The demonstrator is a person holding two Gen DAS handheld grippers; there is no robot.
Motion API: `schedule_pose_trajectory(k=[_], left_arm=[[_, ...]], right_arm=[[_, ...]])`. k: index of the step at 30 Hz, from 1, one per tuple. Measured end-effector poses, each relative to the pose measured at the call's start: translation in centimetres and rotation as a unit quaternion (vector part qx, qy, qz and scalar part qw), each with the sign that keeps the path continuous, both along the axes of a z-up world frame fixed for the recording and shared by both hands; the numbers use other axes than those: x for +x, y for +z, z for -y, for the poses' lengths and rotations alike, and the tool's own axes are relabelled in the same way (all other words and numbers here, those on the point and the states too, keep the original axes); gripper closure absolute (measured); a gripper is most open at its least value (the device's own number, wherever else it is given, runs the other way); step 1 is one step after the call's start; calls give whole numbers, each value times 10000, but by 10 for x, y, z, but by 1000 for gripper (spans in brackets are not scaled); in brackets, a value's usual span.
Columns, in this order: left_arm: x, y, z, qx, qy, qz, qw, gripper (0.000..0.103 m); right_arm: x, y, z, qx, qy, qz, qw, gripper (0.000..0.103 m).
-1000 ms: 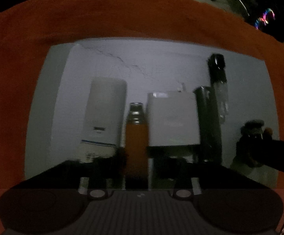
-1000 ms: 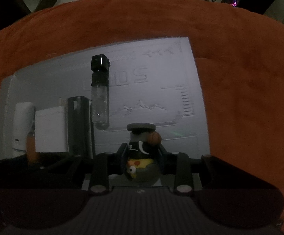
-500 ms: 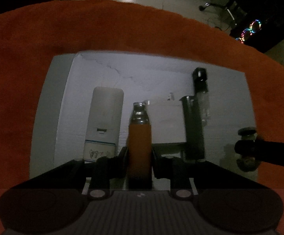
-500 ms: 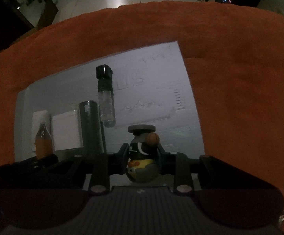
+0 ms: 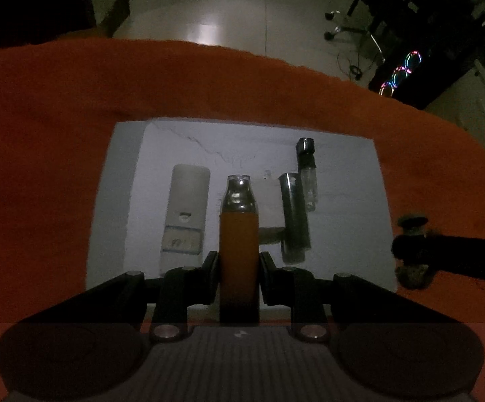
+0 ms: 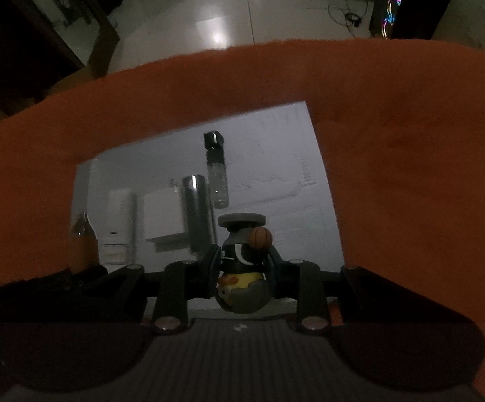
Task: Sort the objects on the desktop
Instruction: 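Lift the orange bottle with the left tool while the right tool lifts the figurine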
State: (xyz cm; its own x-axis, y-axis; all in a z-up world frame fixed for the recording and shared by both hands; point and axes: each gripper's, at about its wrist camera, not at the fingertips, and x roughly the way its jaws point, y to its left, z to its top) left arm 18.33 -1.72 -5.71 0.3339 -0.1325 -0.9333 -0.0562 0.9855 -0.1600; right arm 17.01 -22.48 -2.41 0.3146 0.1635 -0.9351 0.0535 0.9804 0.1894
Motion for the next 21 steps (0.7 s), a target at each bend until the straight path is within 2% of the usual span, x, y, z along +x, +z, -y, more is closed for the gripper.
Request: schedule_pose_trajectory(k=[6,10,15,21], left_arm=[[-32,35,-6,18,15,186,9998,82],[-54,56,-5,45,-19,367,9993,82],[-80,78,-2,68,-104,505,9986,82],[-116,94,0,71,-157,623,9979,82]], right_arm=[[-33,44,-9,-14,107,252,9996,73],[-61,65,-23,-228,259,448,9984,73],[-94,84,-38,-126,377,553,9977,73],[-128,92,-47,-92,410,606,9973,73]])
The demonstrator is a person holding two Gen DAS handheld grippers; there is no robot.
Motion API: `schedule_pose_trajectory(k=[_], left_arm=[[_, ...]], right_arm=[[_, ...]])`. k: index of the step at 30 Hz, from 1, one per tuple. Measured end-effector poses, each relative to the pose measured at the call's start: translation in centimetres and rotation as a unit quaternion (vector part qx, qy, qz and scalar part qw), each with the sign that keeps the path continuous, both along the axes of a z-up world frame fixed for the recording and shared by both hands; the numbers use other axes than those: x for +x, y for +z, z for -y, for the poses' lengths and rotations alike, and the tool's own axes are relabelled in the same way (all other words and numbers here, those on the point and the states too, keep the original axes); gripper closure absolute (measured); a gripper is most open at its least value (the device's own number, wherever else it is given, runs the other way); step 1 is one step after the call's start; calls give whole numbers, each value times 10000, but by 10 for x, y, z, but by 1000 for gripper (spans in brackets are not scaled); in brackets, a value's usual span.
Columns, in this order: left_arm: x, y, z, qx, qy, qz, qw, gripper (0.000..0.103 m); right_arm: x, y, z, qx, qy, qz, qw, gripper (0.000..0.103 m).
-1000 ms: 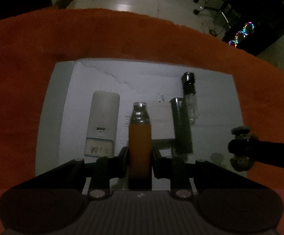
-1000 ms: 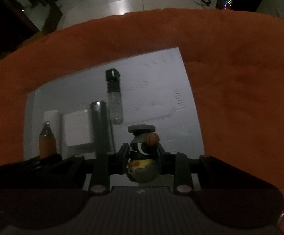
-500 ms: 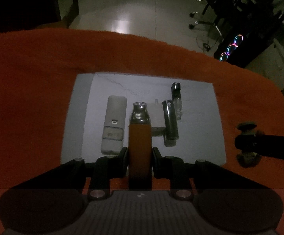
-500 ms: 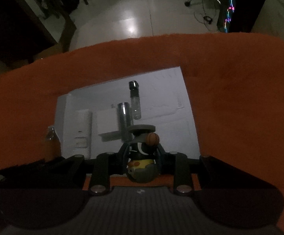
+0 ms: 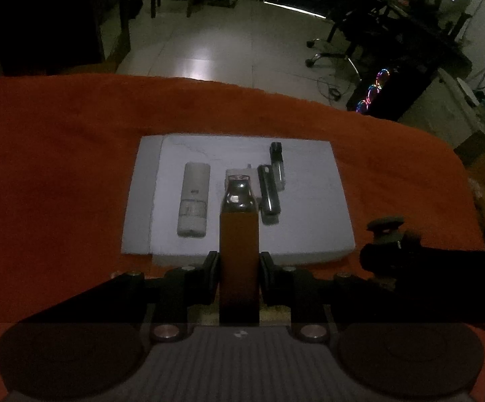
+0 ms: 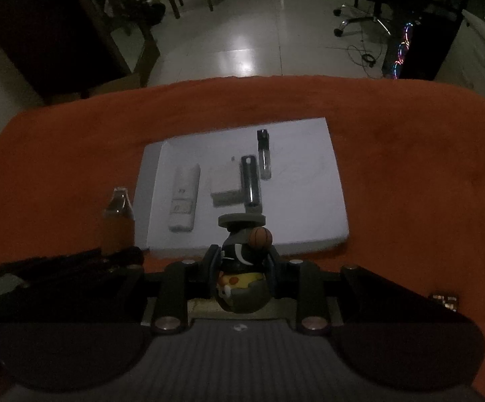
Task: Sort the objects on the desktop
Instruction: 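Lift the orange bottle with the left tool while the right tool lifts the figurine, then lower the orange bottle into the white box with the left tool while the right tool lowers the figurine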
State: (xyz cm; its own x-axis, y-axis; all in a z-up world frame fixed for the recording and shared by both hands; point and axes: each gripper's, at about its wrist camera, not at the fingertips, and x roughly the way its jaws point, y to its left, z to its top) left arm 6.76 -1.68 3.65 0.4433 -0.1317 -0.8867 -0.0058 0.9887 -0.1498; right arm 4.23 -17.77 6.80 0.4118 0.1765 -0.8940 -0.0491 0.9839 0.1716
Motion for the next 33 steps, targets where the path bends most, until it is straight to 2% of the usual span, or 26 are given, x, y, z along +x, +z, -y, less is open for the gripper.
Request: schedule_pose_trajectory(k=[6,12,24,33], left_arm=[[-32,0,-7,38,46,51,10000,82],[-58,-14,-13,126,53,10,9999,82],[-71,-46,-20,71,114,-140,9998,82],[-68,-86,-20,22,95,-313,9995,82]], right_arm=[[-32,-3,-4,11,-19,36,10000,73],[-56,-19,-4,104,-86,-24,9999,73],[-74,-52,3,77,-195,-186,9996,73],[-68,-95,8,-9,-210,-414,9989,73]])
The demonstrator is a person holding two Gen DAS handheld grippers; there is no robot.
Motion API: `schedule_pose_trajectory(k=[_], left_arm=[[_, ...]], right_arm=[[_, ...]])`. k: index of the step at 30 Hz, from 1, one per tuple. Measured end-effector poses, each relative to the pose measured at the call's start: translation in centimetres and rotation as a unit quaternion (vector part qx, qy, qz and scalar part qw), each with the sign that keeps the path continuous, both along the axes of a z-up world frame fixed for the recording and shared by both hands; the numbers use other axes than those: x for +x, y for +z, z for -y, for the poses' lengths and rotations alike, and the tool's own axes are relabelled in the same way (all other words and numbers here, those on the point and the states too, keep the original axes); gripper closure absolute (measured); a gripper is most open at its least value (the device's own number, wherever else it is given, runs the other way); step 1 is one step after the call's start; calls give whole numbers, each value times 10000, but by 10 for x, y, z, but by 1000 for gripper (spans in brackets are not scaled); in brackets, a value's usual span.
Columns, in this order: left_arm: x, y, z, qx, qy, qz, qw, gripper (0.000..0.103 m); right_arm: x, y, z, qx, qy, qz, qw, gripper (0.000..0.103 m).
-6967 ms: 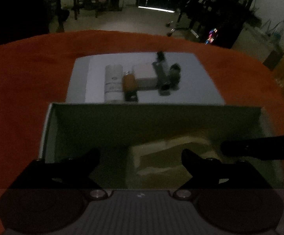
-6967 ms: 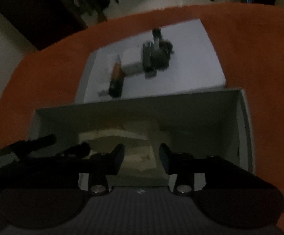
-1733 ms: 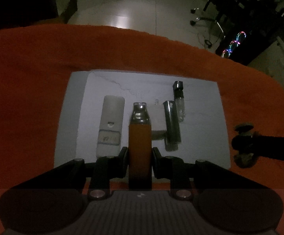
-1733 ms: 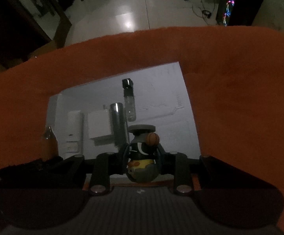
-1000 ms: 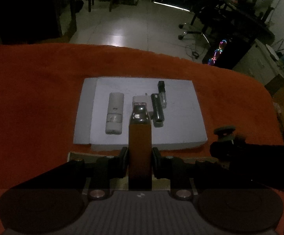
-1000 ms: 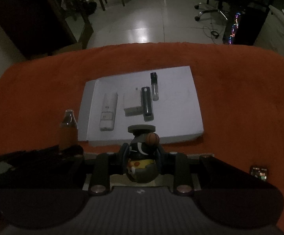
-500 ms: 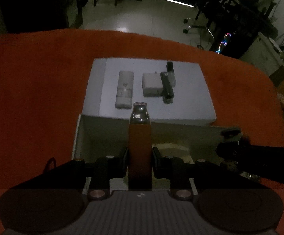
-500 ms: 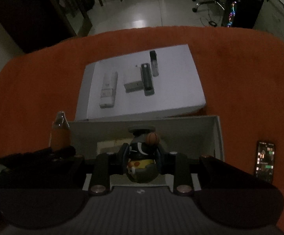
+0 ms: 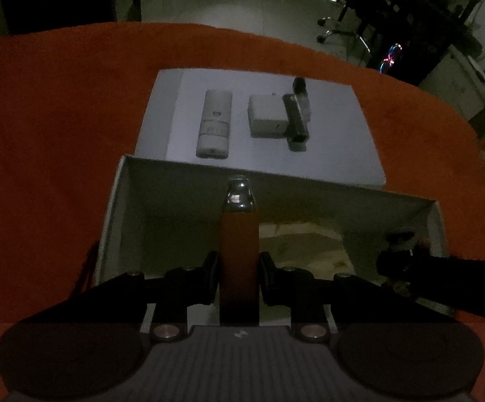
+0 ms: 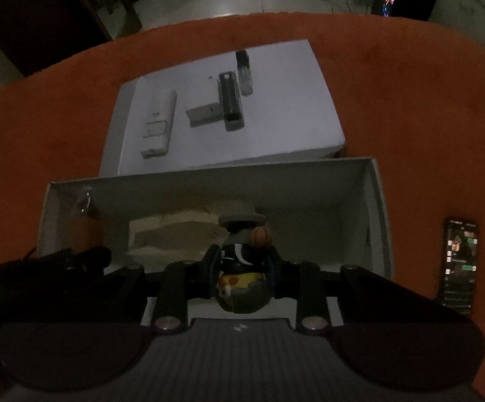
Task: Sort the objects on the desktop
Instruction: 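Lower the orange bottle into the white box with the left tool while the right tool lowers the figurine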
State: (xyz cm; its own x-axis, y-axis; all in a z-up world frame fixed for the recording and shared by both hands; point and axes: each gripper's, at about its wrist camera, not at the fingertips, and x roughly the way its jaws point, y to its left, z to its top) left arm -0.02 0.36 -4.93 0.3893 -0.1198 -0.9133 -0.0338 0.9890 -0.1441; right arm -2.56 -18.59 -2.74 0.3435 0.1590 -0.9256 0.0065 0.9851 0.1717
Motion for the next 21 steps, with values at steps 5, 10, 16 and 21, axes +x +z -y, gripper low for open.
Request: schedule_pose_trajectory(k=[5,10,16,21], left_arm=[[2,-25,4,78,-62,-136,9999,82],[5,-41,5,179,-75,-216,9996,82],[9,-46,-3,272,-48,-254,9993,82],[7,-48,-14,565,-38,-260,9981,82]], right_arm=[[7,-25,6,-58,-61,-155,9998,73],[14,-48,14,-42,-134,-300,9995,73],[16,-67,21,-76,-187,-436,9988,73],[18,-69,23,-164,-209,-377,9989,73]])
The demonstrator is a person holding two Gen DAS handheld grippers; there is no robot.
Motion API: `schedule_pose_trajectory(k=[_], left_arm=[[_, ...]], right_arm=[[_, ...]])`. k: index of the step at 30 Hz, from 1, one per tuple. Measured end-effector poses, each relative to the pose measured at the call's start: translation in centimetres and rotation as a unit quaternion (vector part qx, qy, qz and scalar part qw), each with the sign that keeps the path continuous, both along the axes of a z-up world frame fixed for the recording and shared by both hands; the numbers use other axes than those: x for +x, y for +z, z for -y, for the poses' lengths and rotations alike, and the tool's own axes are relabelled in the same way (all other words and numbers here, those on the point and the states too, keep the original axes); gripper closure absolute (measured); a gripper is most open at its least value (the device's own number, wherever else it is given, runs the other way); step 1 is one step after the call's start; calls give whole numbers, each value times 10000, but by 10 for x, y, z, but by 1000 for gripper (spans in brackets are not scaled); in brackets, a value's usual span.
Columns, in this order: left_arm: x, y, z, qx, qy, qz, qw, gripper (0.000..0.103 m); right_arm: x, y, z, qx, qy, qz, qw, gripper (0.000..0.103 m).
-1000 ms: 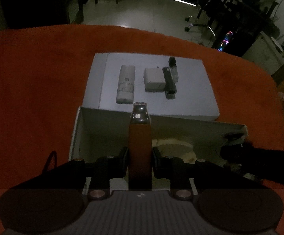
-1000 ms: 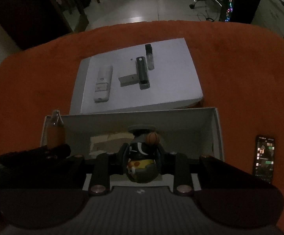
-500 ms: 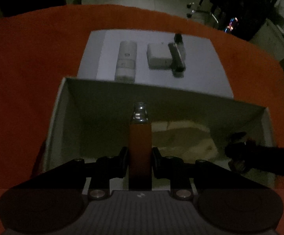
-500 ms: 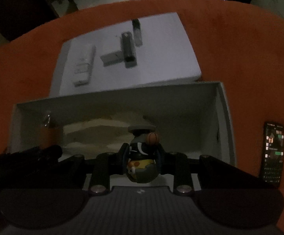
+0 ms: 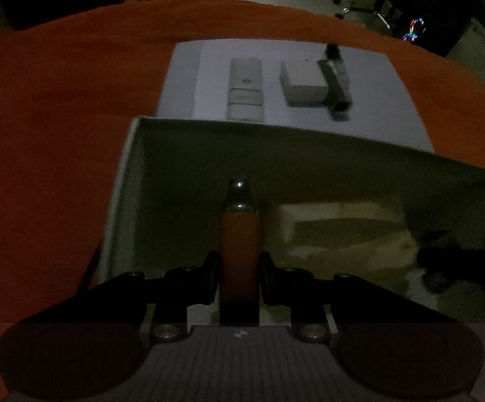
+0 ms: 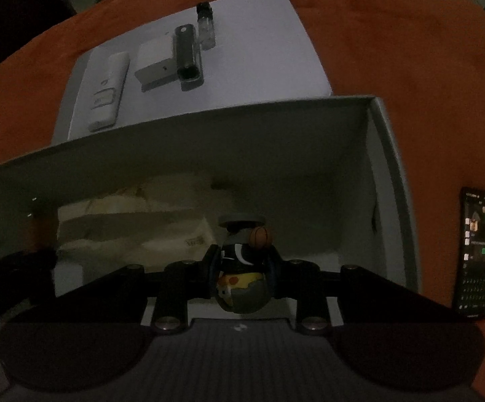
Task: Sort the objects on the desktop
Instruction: 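Lower the orange bottle into the white box with the left tool while the right tool lowers the figurine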
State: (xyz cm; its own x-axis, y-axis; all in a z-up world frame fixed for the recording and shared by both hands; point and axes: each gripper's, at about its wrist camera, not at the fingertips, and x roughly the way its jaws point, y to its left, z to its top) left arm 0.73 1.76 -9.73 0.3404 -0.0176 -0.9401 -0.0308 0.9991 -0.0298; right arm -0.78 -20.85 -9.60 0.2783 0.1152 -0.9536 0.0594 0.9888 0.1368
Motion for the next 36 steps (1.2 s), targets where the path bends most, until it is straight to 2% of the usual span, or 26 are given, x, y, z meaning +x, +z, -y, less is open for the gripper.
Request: schedule_pose_trajectory(k=[7,12,16,20,27,36], left_arm=[[3,-10,-4,-119,35,-98,9999,82],[6,-29,3,-145,42,-242,9996,82],[8,-40,6,-137,48,-325,9994,82],[11,-49,7,-81,44,-379,9992,82],[15,-60,6,-58,34,-405,9992,82],[20,-68,7,26,77,-380,9992,82]], right_arm=[[1,11,9,187,-57,59,9998,73],[0,13,19,8,-64,72,10000,73],[2,1,23,21,-42,-36,10000,73],[4,-15,9,-153,127,-138,9997,73],[8,-48,6,-54,121,-394,9991,73],[11,-60,7,-58,139,-423,9990,72]])
